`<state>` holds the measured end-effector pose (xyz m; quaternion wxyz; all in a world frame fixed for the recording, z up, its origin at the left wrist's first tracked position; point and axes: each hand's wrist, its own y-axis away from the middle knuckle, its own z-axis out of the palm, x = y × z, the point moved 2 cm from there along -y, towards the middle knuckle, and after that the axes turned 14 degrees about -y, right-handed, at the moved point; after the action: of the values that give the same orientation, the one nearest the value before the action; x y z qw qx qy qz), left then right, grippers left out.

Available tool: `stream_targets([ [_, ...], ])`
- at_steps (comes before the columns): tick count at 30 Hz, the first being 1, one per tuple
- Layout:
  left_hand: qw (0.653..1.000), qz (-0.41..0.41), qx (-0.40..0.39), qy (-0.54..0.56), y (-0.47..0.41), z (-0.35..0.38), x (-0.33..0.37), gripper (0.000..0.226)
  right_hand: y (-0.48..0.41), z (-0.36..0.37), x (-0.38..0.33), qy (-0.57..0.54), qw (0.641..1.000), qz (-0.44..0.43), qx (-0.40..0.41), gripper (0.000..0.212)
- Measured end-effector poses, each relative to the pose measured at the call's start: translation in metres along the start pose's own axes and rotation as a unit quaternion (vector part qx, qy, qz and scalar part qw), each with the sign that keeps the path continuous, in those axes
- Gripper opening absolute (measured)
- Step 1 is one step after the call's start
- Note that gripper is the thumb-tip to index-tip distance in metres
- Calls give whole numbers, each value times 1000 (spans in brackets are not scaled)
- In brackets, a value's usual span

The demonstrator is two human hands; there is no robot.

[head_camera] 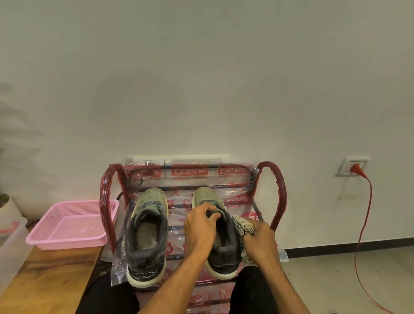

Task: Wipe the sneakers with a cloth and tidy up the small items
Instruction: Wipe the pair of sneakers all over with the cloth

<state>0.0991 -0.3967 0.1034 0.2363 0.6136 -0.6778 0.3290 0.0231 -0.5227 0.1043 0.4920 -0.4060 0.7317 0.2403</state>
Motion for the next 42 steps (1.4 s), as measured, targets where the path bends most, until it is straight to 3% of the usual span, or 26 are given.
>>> stream_targets([
  [3, 1000, -2, -24, 19, -3, 1, -3, 19, -3, 0, 0, 5, 1000, 12, 3, 16],
  [7, 996, -16, -63, 53, -7, -6, -13, 56, -5, -5, -2, -20, 1000, 14, 11, 18],
  [9, 995, -27, -76, 50, -8, -8, -19, 62, -7, -8, -2, -22, 999, 8, 22, 16],
  [12, 994, -56, -83, 32, -5, -6, -23, 60, -8, -9, -2, -9, 1000, 12, 11, 15],
  [18, 990, -90, -67, 90, 1, 7, -10, 30, -5, -5, 1, -29, 999, 26, 6, 28],
  [26, 976, -90, -106, 169, 2, 27, 1, 43, -13, -22, 5, -44, 998, 27, 45, 29],
  [34, 976, -75, -141, 146, 4, -1, -3, 62, -13, -35, -1, -54, 996, 24, 67, 30],
  [37, 985, -69, -109, 115, -1, -27, -6, 54, -15, -42, -19, -77, 993, 3, 92, 35],
  [42, 996, -78, 12, 44, -4, -82, -21, 30, -14, -42, -62, -114, 986, -60, 103, 35],
])
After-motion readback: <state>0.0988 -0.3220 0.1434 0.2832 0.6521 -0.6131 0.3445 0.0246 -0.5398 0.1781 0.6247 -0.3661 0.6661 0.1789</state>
